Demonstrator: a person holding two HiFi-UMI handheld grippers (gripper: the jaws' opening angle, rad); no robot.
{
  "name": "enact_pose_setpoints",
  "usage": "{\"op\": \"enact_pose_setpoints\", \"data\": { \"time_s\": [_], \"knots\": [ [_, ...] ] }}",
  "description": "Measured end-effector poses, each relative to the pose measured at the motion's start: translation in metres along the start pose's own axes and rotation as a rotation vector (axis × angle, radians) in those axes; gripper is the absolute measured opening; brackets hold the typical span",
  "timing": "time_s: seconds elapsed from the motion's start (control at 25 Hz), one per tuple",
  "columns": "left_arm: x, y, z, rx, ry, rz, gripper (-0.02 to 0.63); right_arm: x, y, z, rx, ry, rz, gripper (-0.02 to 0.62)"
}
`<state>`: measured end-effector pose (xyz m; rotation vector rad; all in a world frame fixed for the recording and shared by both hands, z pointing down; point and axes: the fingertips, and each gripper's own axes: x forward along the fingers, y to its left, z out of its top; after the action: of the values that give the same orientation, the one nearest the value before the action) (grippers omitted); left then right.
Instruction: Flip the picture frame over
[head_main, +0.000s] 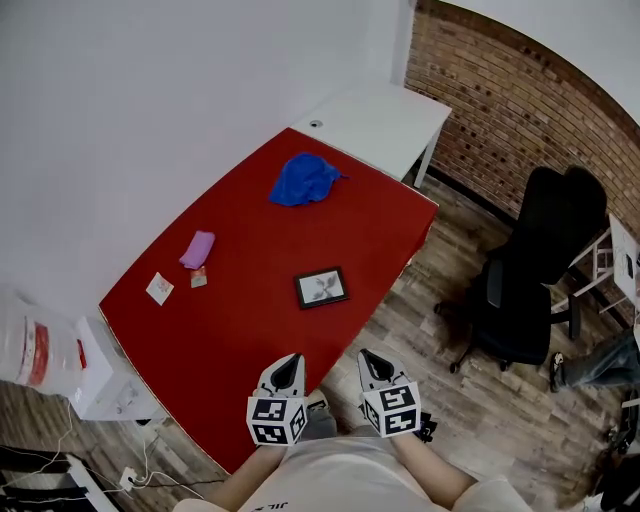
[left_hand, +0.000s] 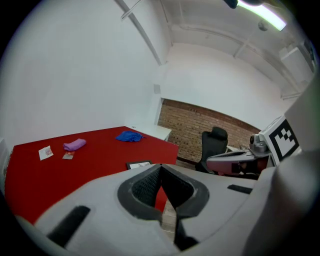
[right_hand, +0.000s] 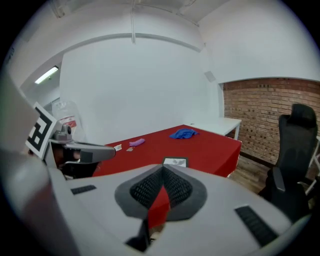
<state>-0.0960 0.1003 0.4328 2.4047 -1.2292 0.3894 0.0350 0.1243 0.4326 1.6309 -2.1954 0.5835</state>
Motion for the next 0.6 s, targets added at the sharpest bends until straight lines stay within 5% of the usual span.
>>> {"op": "enact_pose_setpoints", "data": {
  "time_s": [0.6],
  "knots": [
    [0.054,0.027,0.035,-0.042,0.0,0.018,0.005,0.05,-0.027,0.042,-0.019,0.006,0.016,0.005]
  ]
}}
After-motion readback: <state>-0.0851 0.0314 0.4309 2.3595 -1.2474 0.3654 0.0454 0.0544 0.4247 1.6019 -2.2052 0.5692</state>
